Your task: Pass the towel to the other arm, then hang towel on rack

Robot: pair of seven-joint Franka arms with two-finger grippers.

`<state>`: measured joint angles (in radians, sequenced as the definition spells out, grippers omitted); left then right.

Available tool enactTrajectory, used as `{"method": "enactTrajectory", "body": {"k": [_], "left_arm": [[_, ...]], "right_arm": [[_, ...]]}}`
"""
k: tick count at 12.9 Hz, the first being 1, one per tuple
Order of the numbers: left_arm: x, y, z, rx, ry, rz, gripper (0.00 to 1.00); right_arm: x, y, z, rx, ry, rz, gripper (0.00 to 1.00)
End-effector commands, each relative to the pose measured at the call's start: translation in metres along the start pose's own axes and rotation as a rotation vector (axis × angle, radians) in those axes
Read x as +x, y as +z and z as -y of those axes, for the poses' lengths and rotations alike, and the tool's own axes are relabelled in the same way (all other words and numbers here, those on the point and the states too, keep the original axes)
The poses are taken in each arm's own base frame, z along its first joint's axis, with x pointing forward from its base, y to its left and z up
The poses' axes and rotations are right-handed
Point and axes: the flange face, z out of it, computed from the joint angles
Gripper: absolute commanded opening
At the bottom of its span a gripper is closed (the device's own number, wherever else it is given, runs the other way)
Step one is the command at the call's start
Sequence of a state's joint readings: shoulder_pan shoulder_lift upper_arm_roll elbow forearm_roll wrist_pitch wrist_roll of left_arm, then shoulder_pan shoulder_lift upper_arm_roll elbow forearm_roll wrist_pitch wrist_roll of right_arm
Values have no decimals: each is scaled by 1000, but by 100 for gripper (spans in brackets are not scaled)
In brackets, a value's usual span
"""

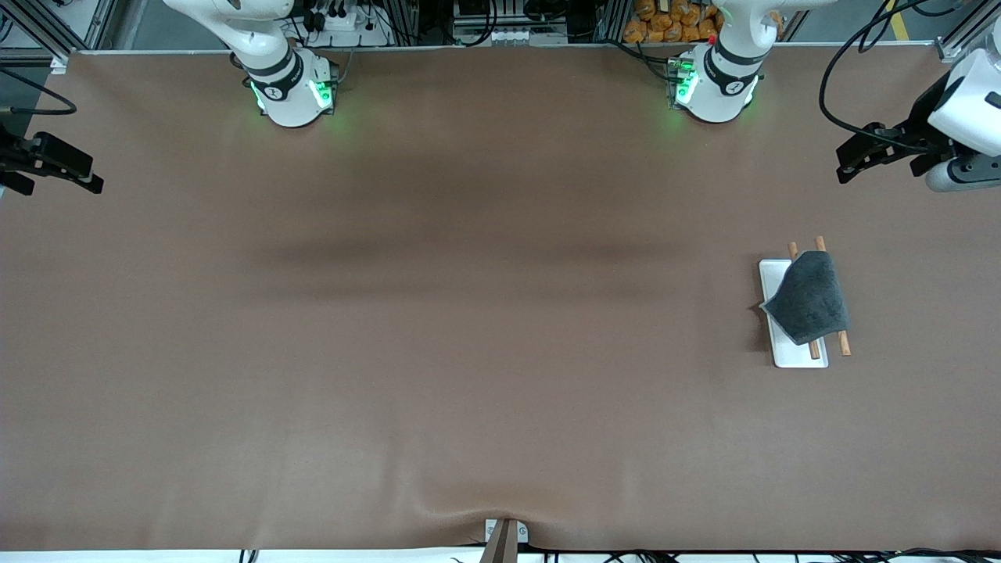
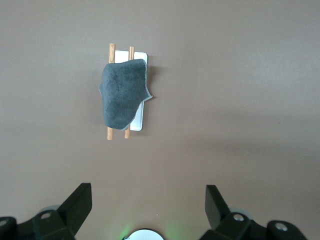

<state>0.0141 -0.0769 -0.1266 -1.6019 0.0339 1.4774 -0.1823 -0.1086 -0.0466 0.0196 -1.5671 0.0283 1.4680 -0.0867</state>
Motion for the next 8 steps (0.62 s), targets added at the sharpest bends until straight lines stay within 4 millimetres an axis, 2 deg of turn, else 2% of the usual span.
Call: {"method": "enactTrajectory", "body": {"k": [1, 3, 8], "left_arm": [[-1, 0, 6, -12, -19, 7, 100], [5, -8, 13, -17, -17, -10, 100], [6, -7, 17, -13, -17, -4, 100]], "right_arm": [[-5, -2, 0, -5, 18, 8, 100], [-5, -2, -1, -5, 20, 6, 100], [-3, -2, -3, -5, 24, 3, 100]]}}
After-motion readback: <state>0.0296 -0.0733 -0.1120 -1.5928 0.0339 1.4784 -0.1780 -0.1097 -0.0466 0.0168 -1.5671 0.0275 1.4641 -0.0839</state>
